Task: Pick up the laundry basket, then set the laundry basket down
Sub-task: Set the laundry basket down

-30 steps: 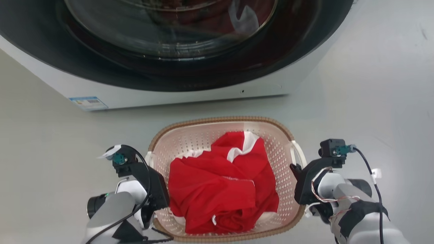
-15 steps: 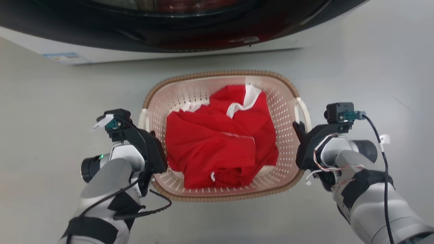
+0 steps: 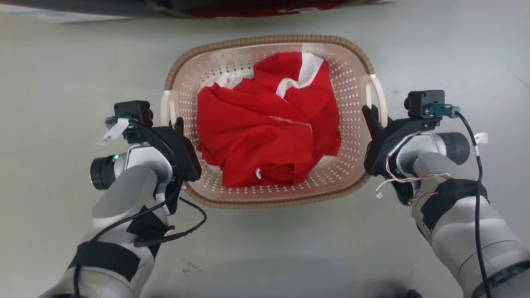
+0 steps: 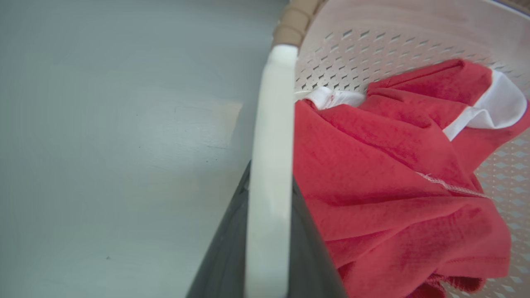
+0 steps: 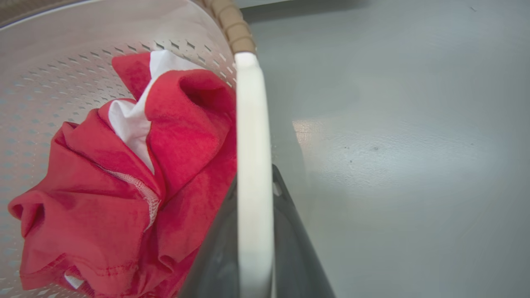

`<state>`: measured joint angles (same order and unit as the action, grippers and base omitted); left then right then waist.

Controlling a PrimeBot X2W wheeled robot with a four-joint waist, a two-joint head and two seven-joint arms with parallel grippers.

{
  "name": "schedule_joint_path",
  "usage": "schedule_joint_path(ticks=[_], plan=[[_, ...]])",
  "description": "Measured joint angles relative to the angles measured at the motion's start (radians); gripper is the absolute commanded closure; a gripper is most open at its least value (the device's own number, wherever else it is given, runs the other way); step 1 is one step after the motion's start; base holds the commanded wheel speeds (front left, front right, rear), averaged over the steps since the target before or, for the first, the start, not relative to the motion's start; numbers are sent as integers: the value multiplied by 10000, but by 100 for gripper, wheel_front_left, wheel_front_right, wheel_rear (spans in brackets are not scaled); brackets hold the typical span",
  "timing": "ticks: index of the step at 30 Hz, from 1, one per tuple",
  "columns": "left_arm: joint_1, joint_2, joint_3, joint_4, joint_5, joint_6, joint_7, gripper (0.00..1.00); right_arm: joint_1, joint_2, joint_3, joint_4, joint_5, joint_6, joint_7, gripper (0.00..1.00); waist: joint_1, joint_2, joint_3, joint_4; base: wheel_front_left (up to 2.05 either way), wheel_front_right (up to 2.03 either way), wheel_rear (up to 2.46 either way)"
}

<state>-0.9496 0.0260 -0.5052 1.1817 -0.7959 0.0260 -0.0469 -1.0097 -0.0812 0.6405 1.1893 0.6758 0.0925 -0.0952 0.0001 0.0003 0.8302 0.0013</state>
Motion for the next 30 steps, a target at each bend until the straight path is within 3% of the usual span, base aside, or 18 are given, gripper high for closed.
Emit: schedule_joint_path(ticks=[14, 30], plan=[[-379, 27, -121, 111, 236, -86, -1068, 100, -450, -31, 169, 148, -345, -40, -782, 100, -1, -2, 632, 93, 0, 0, 0], [-578, 54, -203, 458, 393, -362, -1220, 100, -476, -10, 224, 372, -345, 48, -999, 100, -4, -4, 781, 71, 0, 0, 0]])
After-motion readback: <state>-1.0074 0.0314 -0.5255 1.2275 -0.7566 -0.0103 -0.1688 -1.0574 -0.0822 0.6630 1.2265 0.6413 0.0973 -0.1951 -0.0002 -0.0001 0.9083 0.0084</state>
